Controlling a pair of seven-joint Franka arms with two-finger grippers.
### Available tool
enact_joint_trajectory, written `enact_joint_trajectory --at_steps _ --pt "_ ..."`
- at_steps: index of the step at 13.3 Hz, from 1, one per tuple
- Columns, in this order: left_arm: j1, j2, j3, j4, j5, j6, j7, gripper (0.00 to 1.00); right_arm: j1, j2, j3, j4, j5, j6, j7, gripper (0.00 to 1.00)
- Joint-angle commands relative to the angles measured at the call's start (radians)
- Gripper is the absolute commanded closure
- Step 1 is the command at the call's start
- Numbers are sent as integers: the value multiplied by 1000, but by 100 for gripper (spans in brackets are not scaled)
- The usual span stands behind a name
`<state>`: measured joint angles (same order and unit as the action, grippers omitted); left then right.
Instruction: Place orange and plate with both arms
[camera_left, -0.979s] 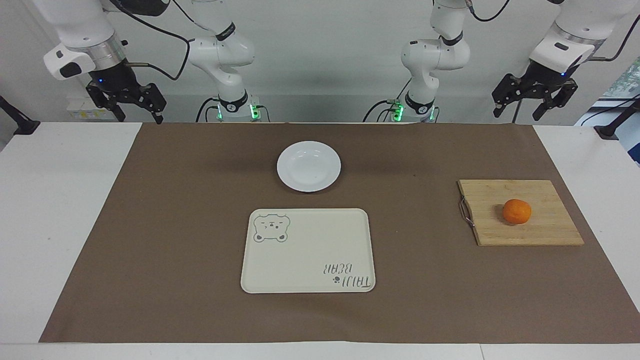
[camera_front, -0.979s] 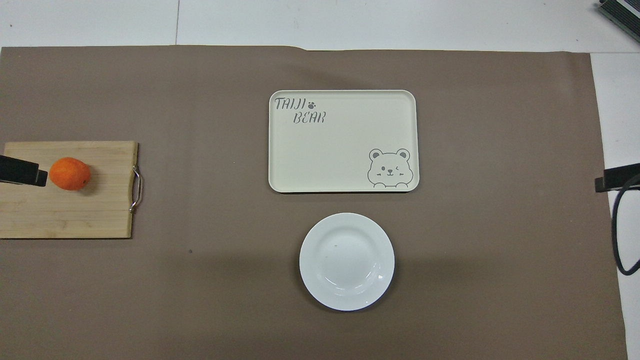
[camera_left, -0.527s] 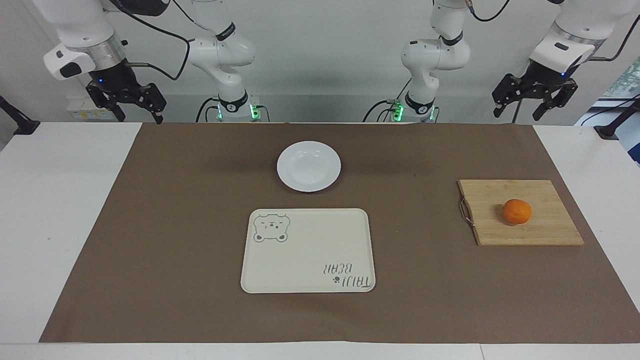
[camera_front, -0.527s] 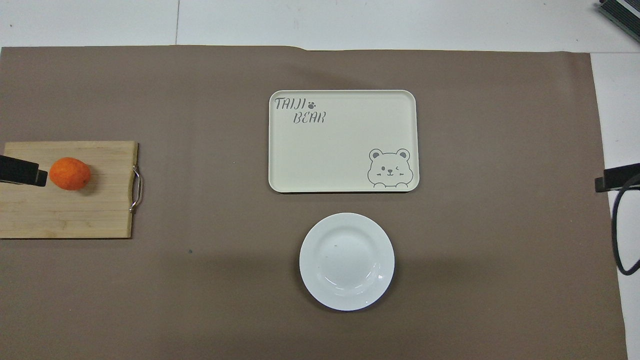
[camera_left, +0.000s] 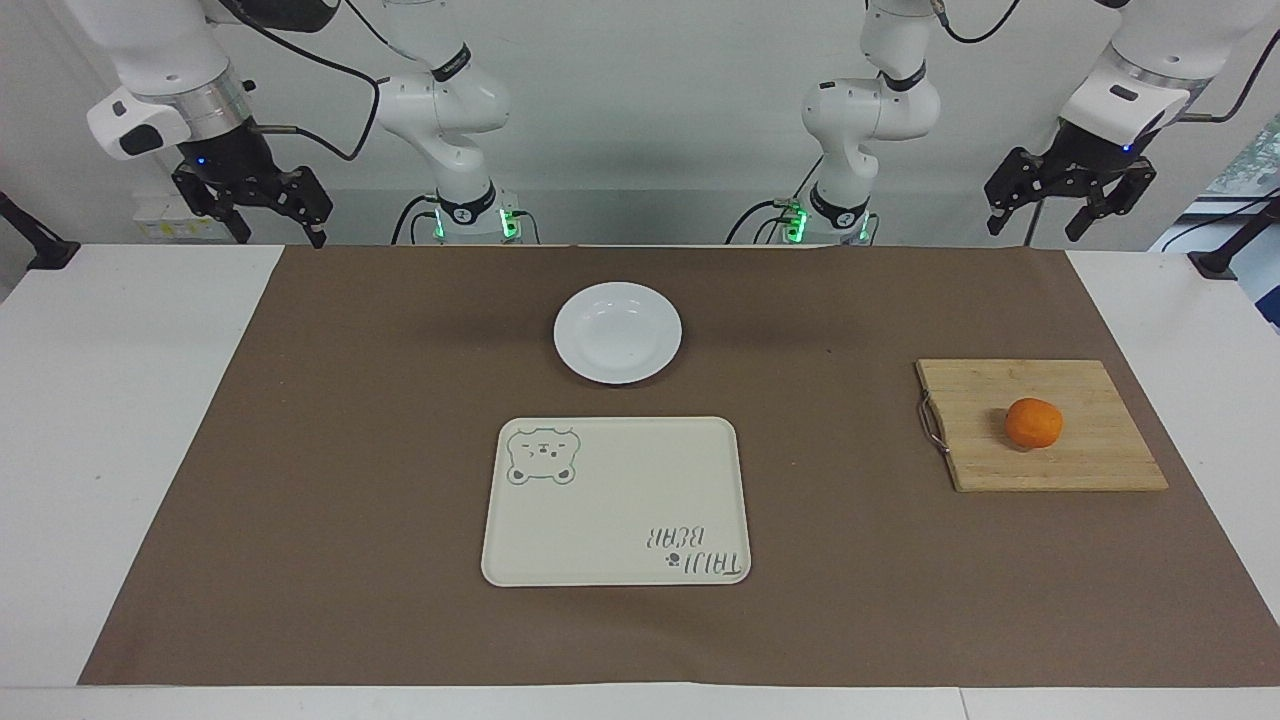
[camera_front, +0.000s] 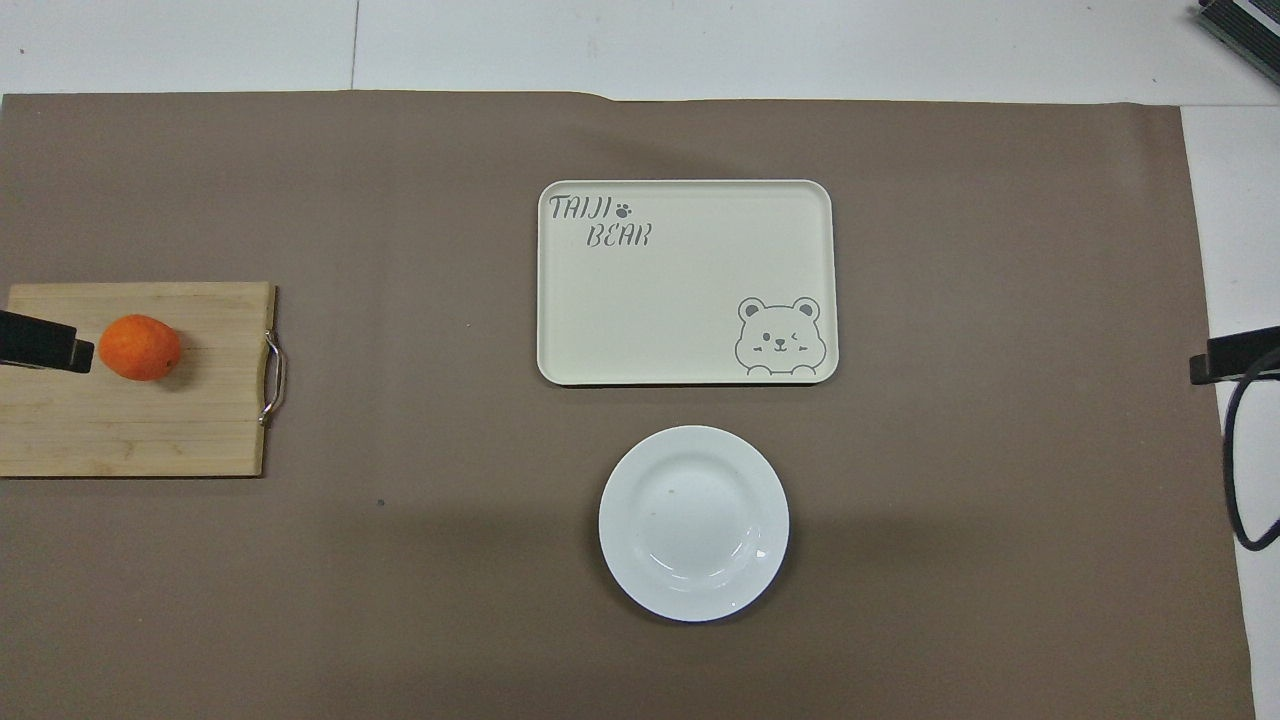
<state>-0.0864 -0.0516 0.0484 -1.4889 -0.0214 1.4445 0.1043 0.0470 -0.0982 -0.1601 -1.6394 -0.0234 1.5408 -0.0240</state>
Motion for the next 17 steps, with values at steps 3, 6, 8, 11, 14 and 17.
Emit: enact_joint_trajectory --at_steps 3,6,8,11,14,17 --pt "13 -19 7 -20 15 -13 -14 0 -6 -20 2 -25 20 15 -8 0" --pt "8 -17 5 -20 15 7 -6 0 -6 -20 2 -25 20 15 -8 0" --pt "16 -17 5 -28 15 55 5 0 -6 -20 2 -25 20 15 -8 0" --pt "68 -8 7 -74 15 141 118 0 -6 -20 2 -25 20 15 -8 0" --pt "128 13 7 -183 14 316 248 0 -6 -20 2 -25 20 15 -8 0" --pt "157 84 7 -197 9 410 356 0 -6 -20 2 -25 20 15 -8 0"
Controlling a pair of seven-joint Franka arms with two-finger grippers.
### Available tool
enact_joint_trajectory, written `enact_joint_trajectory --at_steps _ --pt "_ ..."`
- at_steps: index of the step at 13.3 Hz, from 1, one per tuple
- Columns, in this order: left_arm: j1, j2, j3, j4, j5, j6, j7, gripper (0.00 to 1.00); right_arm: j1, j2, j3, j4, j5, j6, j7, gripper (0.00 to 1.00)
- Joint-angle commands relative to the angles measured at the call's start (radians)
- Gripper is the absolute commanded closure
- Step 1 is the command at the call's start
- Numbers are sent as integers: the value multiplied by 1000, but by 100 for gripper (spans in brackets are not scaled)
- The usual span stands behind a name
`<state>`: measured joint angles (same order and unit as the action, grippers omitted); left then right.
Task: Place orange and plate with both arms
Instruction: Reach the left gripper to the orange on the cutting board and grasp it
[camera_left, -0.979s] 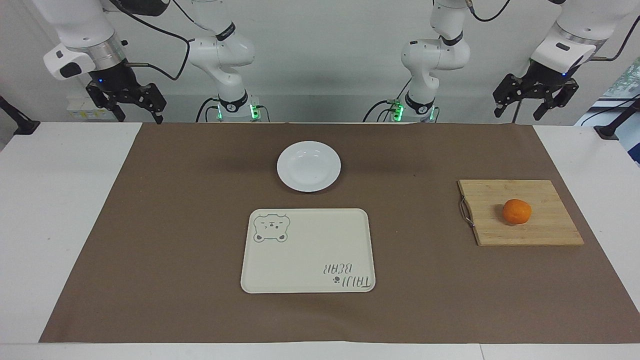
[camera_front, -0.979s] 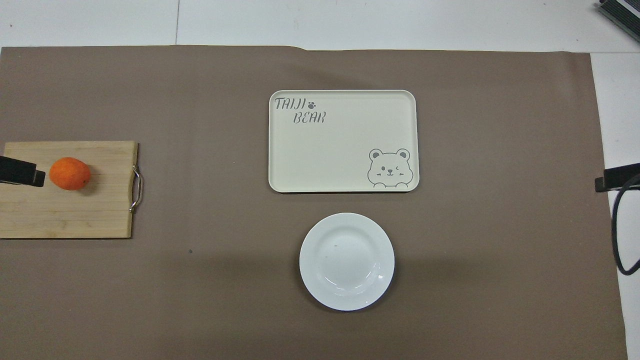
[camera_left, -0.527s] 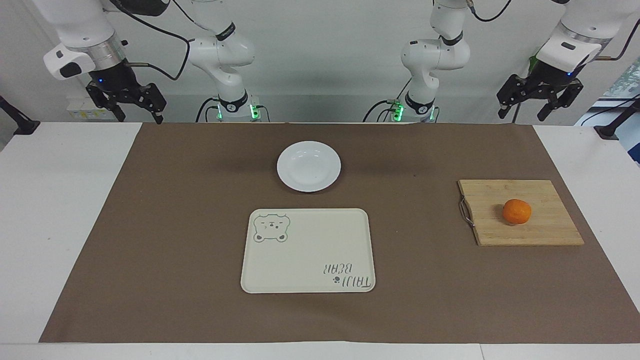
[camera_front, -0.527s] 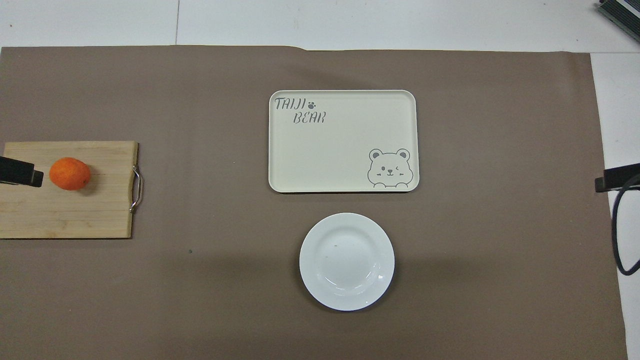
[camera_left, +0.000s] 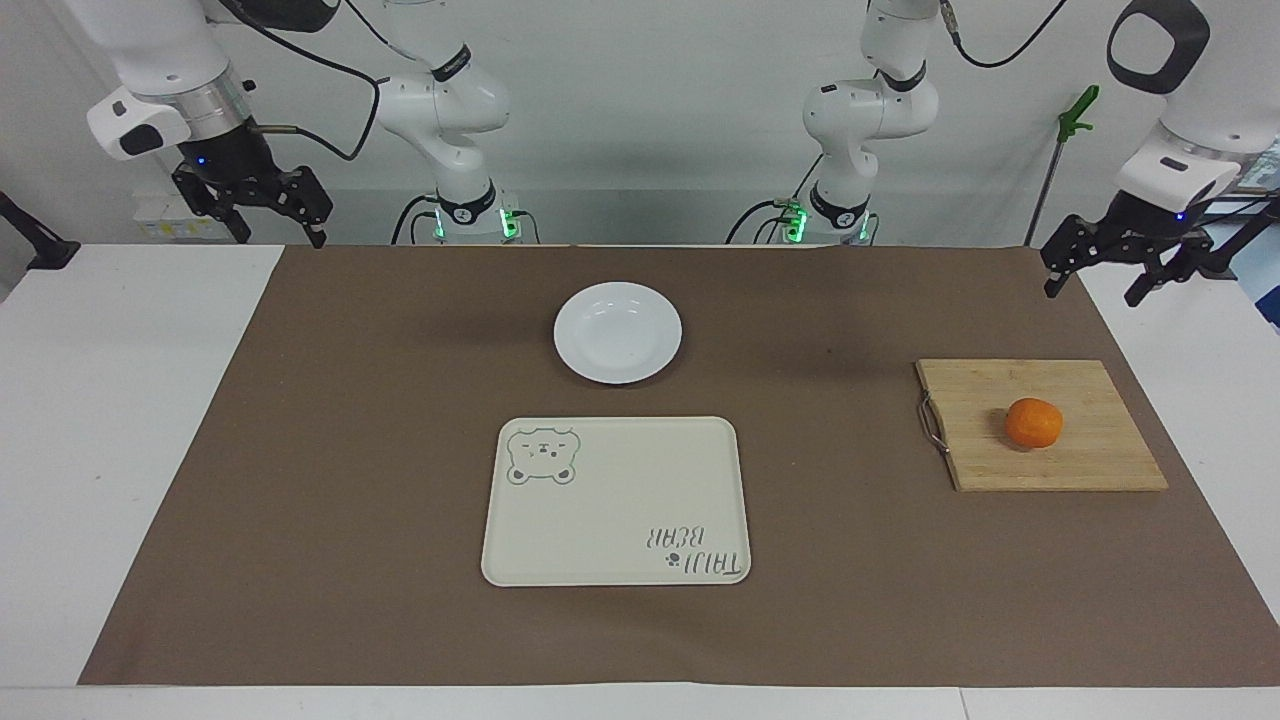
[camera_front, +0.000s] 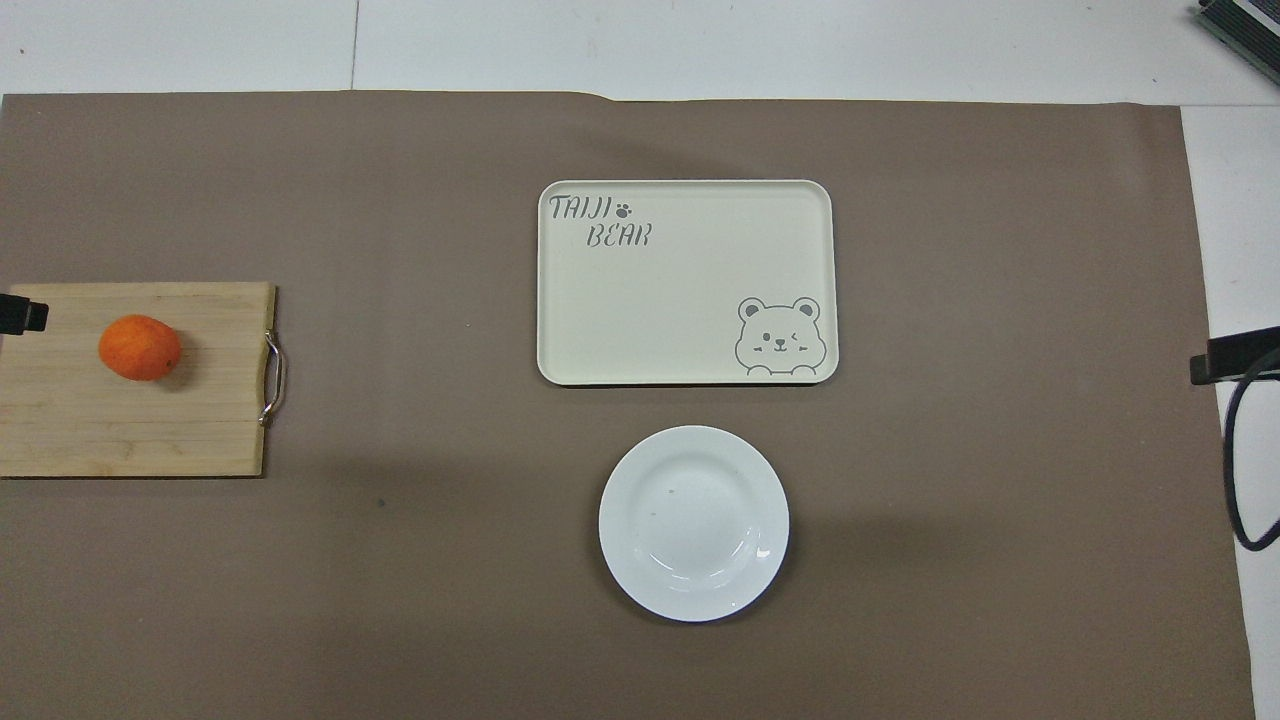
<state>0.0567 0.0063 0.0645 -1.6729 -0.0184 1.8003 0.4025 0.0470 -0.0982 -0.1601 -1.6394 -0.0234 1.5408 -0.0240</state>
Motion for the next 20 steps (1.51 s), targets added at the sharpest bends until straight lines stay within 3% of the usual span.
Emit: enact_joint_trajectory --at_steps 1,7,10,15,18,20 --pt "14 43 -9 -14 5 80 68 0 -6 -20 2 -25 20 15 -8 0" --pt "52 162 -9 -16 3 151 136 0 -6 -20 2 -25 20 15 -8 0" --pt "74 196 -9 -72 3 189 197 0 -6 -20 2 -25 20 15 -8 0" --pt "135 210 -9 -249 3 379 308 0 -6 -20 2 -23 20 15 -8 0" --pt "135 160 -9 -365 3 421 268 0 -6 -20 2 -25 20 15 -8 0" --pt "120 165 -11 -370 3 482 208 0 -6 -20 2 -25 20 15 -8 0"
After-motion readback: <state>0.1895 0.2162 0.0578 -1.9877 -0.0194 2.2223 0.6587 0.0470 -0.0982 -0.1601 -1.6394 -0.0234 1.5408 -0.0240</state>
